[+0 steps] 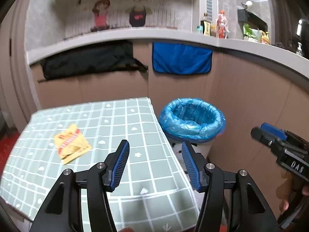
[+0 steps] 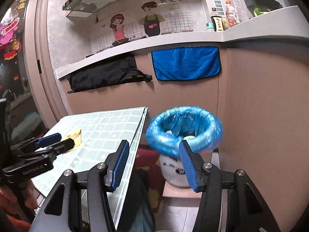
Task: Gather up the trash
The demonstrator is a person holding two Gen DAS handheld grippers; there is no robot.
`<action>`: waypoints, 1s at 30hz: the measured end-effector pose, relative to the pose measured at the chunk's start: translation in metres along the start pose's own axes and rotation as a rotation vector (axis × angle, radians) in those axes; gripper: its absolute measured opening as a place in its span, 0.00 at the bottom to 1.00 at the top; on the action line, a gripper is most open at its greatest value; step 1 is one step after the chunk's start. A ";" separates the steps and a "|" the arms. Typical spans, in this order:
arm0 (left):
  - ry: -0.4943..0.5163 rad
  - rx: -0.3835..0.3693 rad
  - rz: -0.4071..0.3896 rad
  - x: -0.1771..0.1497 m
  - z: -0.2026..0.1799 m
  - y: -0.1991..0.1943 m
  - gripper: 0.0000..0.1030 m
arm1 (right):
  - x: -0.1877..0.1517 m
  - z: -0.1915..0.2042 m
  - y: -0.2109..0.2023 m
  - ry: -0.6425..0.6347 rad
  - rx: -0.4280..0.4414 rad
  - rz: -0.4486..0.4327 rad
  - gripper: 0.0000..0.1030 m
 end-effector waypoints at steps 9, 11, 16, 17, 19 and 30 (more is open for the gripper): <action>-0.014 0.098 -0.024 -0.022 0.024 -0.044 0.55 | -0.032 0.042 -0.026 -0.069 0.013 0.010 0.49; -0.028 0.114 -0.024 -0.025 0.028 -0.049 0.55 | -0.032 0.044 -0.030 -0.064 0.015 -0.001 0.50; -0.060 0.151 -0.030 -0.030 0.042 -0.063 0.55 | -0.036 0.050 -0.033 -0.075 0.022 0.004 0.50; -0.066 0.153 -0.032 -0.030 0.043 -0.065 0.55 | -0.037 0.051 -0.033 -0.074 0.025 0.009 0.50; -0.086 0.165 -0.041 -0.030 0.049 -0.068 0.55 | -0.042 0.050 -0.033 -0.070 0.020 0.021 0.50; -0.101 0.168 -0.057 -0.030 0.055 -0.073 0.55 | -0.041 0.055 -0.039 -0.076 0.025 -0.003 0.51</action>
Point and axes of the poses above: each gripper's, at about its wrist camera, not at the fingertips, and y roughly the way its jaws point, z to its left, x to its top, the point moved 10 cm from there along y, roughly the way its jaws point, and after that the axes turned 15 degrees about x, right-handed, at the moved point
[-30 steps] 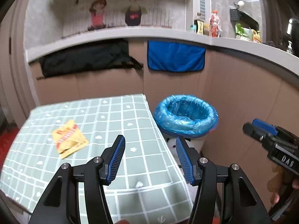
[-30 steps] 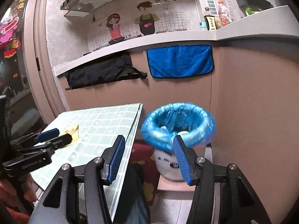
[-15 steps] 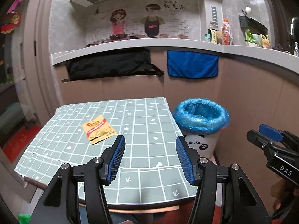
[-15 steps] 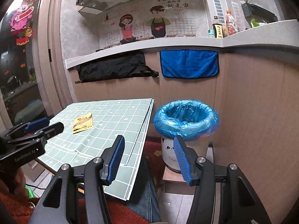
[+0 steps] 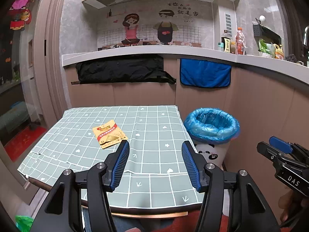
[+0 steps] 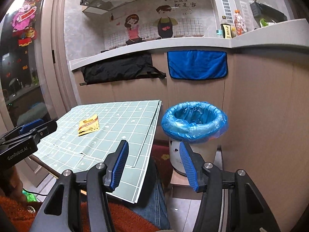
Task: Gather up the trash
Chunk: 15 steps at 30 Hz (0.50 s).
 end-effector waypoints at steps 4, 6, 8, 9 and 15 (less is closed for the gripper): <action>0.001 0.000 0.003 0.000 0.000 0.000 0.55 | 0.000 -0.001 -0.001 -0.004 -0.008 0.001 0.51; 0.003 -0.001 0.005 -0.001 -0.001 0.000 0.55 | -0.001 0.000 -0.001 -0.004 -0.007 0.002 0.52; 0.002 -0.001 0.004 0.000 -0.001 0.000 0.55 | -0.001 0.000 -0.001 -0.005 -0.008 0.001 0.52; 0.003 -0.002 0.005 0.000 -0.001 0.000 0.55 | -0.001 0.000 -0.001 -0.004 -0.009 0.001 0.52; 0.005 -0.006 0.005 -0.001 -0.003 0.000 0.55 | 0.000 0.001 -0.001 -0.008 -0.010 0.001 0.52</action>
Point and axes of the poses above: each gripper's, at about its wrist camera, not at the fingertips, and y roughly the way its jaws point, z to its left, x to its top, the point moved 10 cm from there along y, roughly the way its jaws point, and after that the axes turned 15 degrees about x, right-handed, at the moved point
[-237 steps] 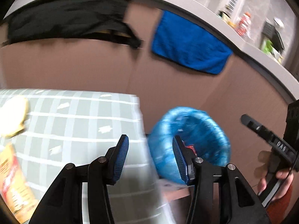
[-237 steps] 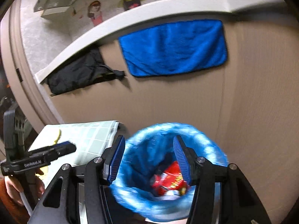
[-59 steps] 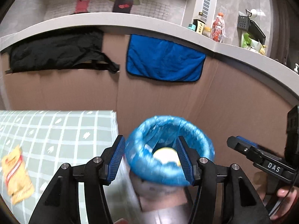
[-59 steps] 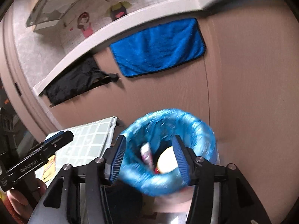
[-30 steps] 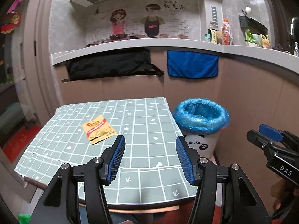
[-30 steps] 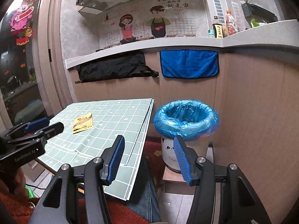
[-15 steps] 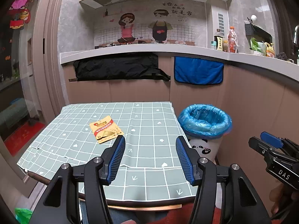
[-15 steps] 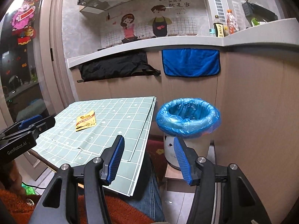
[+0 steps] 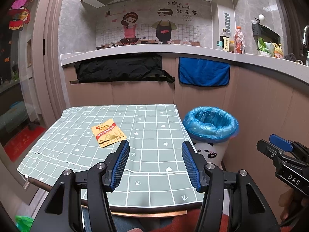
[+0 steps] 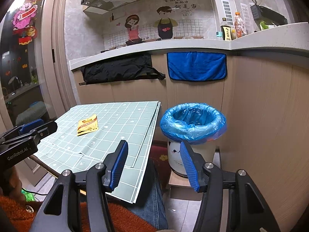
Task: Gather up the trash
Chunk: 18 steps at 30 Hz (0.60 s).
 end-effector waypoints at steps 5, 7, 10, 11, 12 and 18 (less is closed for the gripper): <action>0.007 -0.011 -0.001 -0.002 -0.002 0.000 0.55 | 0.003 0.002 -0.002 -0.007 0.000 -0.007 0.52; 0.009 -0.012 -0.001 -0.001 -0.002 0.000 0.55 | 0.006 0.005 -0.003 -0.017 0.000 -0.013 0.52; 0.010 -0.014 -0.003 -0.002 -0.002 0.000 0.55 | 0.011 0.005 -0.006 -0.029 -0.008 -0.029 0.52; 0.010 -0.014 -0.003 -0.002 -0.002 0.000 0.55 | 0.012 0.004 -0.007 -0.028 -0.010 -0.034 0.52; 0.011 -0.014 -0.002 -0.002 -0.002 0.000 0.55 | 0.014 0.003 -0.008 -0.026 -0.010 -0.036 0.52; 0.016 -0.017 -0.004 -0.002 -0.002 0.000 0.55 | 0.015 0.001 -0.010 -0.025 -0.016 -0.041 0.52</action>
Point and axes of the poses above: each gripper's, at about its wrist camera, not at the fingertips, and y roughly the way its jaws point, z to its left, x to its top, the point moved 10 cm from there along y, roughly the way its jaws point, and after that the axes turned 15 degrees about x, right-handed, at the moved point
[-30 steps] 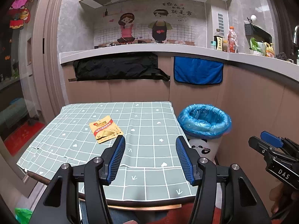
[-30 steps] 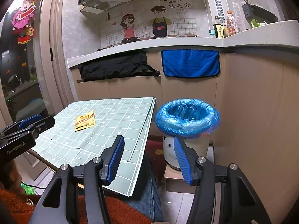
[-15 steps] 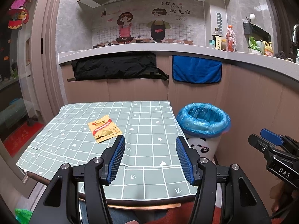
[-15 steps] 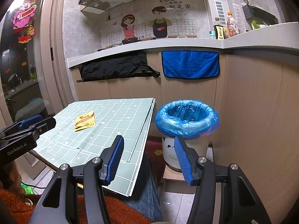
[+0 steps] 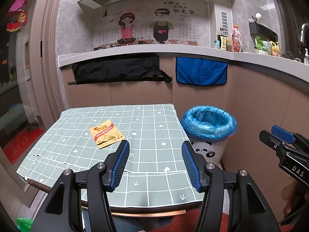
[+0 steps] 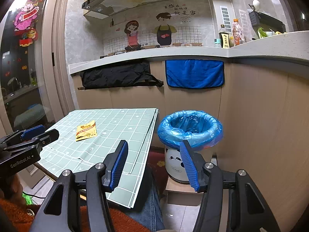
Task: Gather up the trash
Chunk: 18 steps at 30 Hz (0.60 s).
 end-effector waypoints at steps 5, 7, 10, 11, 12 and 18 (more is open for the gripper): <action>0.006 -0.009 -0.001 -0.001 0.001 0.000 0.55 | 0.000 0.000 0.000 0.000 0.002 0.001 0.52; 0.008 -0.012 0.001 -0.001 0.002 0.001 0.55 | 0.000 0.000 0.000 -0.001 0.000 0.001 0.52; 0.008 -0.013 0.003 -0.001 0.001 0.001 0.55 | 0.000 0.000 0.000 0.000 0.000 -0.001 0.52; 0.010 -0.015 0.004 -0.001 0.001 0.001 0.55 | 0.000 0.000 0.000 0.000 0.000 0.000 0.52; 0.012 -0.017 0.007 -0.002 0.001 0.001 0.55 | 0.000 0.000 0.000 0.000 -0.001 0.001 0.52; 0.008 -0.020 0.006 -0.002 0.002 0.003 0.55 | 0.001 -0.001 0.000 -0.004 0.003 -0.002 0.52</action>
Point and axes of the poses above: each gripper's, at about its wrist camera, not at the fingertips, and y roughly the way its jaws point, z to its left, x to its top, the point moved 10 cm from there along y, roughly the way its jaws point, and after that the axes turned 15 degrees about x, right-handed, at the moved point
